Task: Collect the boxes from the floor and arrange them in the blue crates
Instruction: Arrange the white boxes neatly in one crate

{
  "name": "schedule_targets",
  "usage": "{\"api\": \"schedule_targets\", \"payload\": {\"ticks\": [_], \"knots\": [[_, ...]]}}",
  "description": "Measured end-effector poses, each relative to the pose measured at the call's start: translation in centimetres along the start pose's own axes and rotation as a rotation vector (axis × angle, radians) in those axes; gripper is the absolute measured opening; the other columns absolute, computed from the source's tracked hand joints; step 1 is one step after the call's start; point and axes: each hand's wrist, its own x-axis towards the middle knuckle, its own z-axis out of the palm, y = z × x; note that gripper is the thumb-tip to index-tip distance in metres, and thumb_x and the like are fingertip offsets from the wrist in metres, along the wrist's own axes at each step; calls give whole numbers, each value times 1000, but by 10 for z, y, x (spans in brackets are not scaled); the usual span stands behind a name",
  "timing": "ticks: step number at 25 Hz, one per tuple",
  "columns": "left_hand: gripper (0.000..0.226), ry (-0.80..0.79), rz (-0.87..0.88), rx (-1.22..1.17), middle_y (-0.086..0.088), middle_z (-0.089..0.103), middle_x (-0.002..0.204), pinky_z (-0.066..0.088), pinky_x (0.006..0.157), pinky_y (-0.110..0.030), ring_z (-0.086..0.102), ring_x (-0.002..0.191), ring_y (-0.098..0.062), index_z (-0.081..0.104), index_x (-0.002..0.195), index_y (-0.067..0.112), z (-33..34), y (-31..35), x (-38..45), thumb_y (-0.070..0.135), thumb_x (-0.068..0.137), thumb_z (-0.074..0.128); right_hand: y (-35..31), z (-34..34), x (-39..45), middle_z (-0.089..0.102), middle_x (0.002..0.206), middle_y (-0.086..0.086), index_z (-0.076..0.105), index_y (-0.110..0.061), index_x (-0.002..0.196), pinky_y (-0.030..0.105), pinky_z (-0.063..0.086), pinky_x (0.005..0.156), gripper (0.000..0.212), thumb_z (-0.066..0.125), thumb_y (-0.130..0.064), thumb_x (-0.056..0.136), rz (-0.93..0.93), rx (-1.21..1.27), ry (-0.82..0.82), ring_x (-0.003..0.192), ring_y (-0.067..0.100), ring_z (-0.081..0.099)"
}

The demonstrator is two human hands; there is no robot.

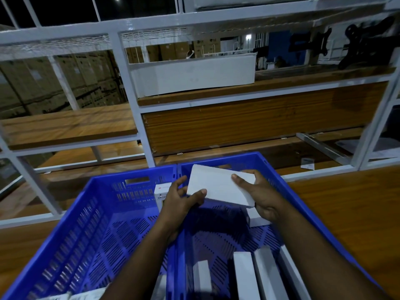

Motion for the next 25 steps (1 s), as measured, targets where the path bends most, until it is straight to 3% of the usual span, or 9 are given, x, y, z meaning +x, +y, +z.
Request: {"api": "schedule_targets", "payload": {"ticks": [3,6,8,10,14,17,19,22,25], "knots": [[60,79,-36,-142,-11,59,130,61,88,-47,66,112,-30,42,138,18,9,0,6,16,87,75,2,2,-1,61,116,14,49,-10,119,38,55,65,49,75,-32,84,59,-129,38,87,21,62],[51,144,-52,-156,-14,60,130,62,84,-46,65,113,-32,45,133,17,14,2,21,18,90,73,9,1,-5,46,127,1,44,-22,125,39,51,91,78,85,-51,65,-80,-731,-62,111,18,52],[47,182,-47,-89,-14,62,127,63,81,-44,66,110,-30,44,133,19,19,2,29,18,94,68,17,6,-7,28,144,0,21,-26,149,43,41,106,114,86,-55,59,-145,-1008,-147,133,23,33],[45,218,-8,-35,-11,61,129,64,74,-37,66,109,-26,45,136,18,25,1,32,18,95,66,29,13,-7,20,152,2,1,-29,155,43,39,108,125,85,-47,64,-189,-1067,-191,139,26,28],[45,337,189,348,-3,59,134,56,92,-39,61,114,-20,53,136,21,13,-10,38,30,94,68,49,11,4,42,134,12,5,-29,153,40,48,92,108,74,-45,73,-153,-1097,-20,120,33,48],[42,404,319,660,-5,55,135,50,100,-44,53,126,-27,58,129,23,-1,-17,41,30,89,72,66,12,11,44,135,18,11,-23,154,41,45,97,96,66,-52,81,-1,-1253,82,124,36,45],[41,390,401,787,-5,57,133,45,103,-39,48,129,-26,61,126,19,2,-20,39,27,88,75,77,20,17,44,136,18,16,-23,152,41,43,97,87,59,-57,85,47,-1308,123,126,35,41],[40,364,476,820,-4,59,127,45,100,-36,50,125,-23,62,124,19,8,-23,38,26,87,76,93,33,27,44,134,16,29,-23,146,42,44,95,73,54,-58,87,29,-1328,191,125,34,40],[37,370,447,782,-3,58,124,48,101,-40,52,122,-22,63,121,21,4,-25,43,28,87,75,107,32,32,40,131,11,39,-22,138,40,48,88,68,62,-55,83,-22,-1382,253,120,31,40]]}}
